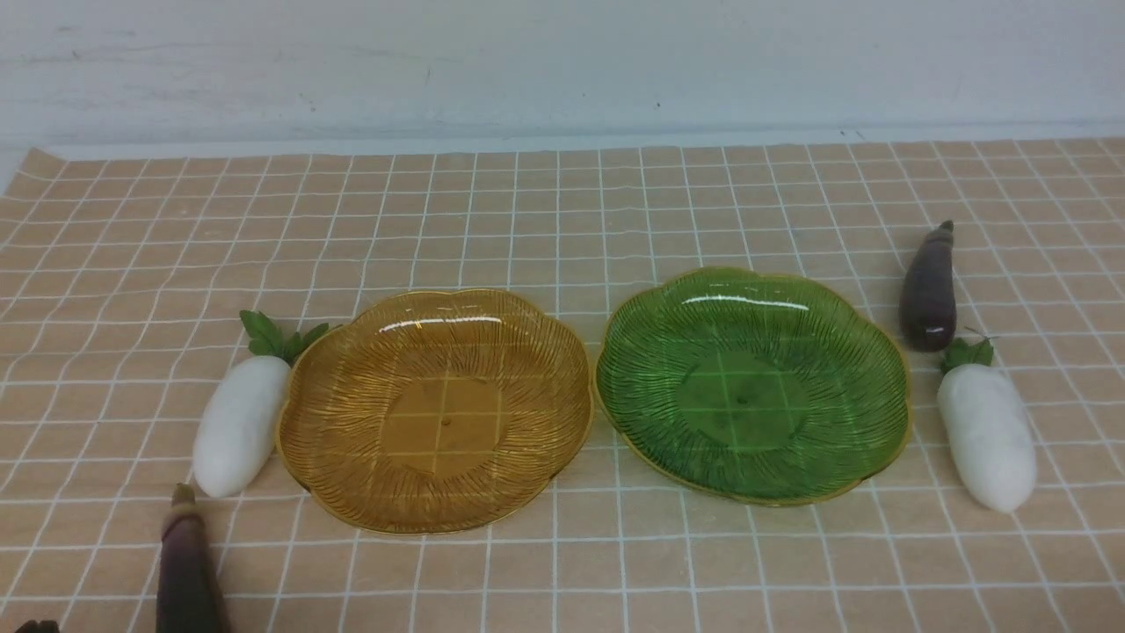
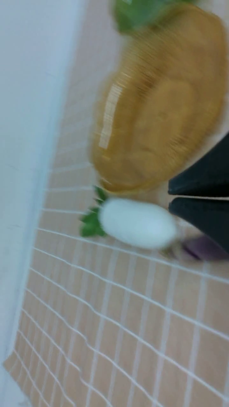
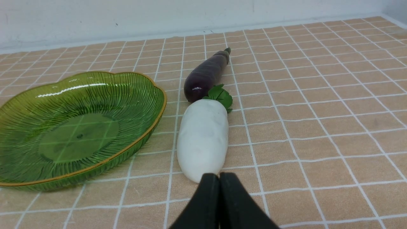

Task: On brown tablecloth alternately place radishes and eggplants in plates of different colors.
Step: 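Pick up the eggplant and place it in the yellow plate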

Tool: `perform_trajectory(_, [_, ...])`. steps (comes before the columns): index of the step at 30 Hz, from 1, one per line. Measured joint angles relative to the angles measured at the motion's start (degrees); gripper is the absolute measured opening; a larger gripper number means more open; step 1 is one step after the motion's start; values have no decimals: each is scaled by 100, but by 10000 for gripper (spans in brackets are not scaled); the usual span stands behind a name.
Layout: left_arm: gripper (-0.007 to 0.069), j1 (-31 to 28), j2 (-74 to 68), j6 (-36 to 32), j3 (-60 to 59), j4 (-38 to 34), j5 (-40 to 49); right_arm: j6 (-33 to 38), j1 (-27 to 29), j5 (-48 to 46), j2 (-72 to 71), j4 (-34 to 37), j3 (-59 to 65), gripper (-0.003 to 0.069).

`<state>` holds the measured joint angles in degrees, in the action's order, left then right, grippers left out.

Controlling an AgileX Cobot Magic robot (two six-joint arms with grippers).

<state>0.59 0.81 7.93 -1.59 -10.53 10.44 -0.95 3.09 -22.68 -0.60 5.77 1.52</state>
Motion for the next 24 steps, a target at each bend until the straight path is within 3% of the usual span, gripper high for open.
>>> perform_trajectory(6, [-3, 0, 0, 84, 0, -671, -1753, -157, 0, 65, 0, 306, 0, -15])
perform_trajectory(8, [-3, 0, 0, 317, 65, -862, -2493, -431, 0, 349, 0, 1007, 16, -15])
perform_trajectory(11, [-3, 0, -21, 589, 712, -981, -2201, -719, 0, 1163, 0, 2075, 23, -15])
perform_trajectory(14, [-3, 0, -586, 456, 2096, -981, -879, -750, 0, 1526, 0, 2929, 23, -15])
perform_trajectory(19, [-3, 0, -2681, 94, 4134, -701, 3187, -733, 0, 1615, 0, 3652, 23, -15])
perform_trajectory(22, [-4, 0, -3755, 24, 4492, -278, 4562, -617, 0, 1627, 0, 3706, 23, -15])
perform_trajectory(24, [-4, 0, -4229, 9, 4504, -43, 4897, -586, 0, 1615, 0, 3732, 23, -15])
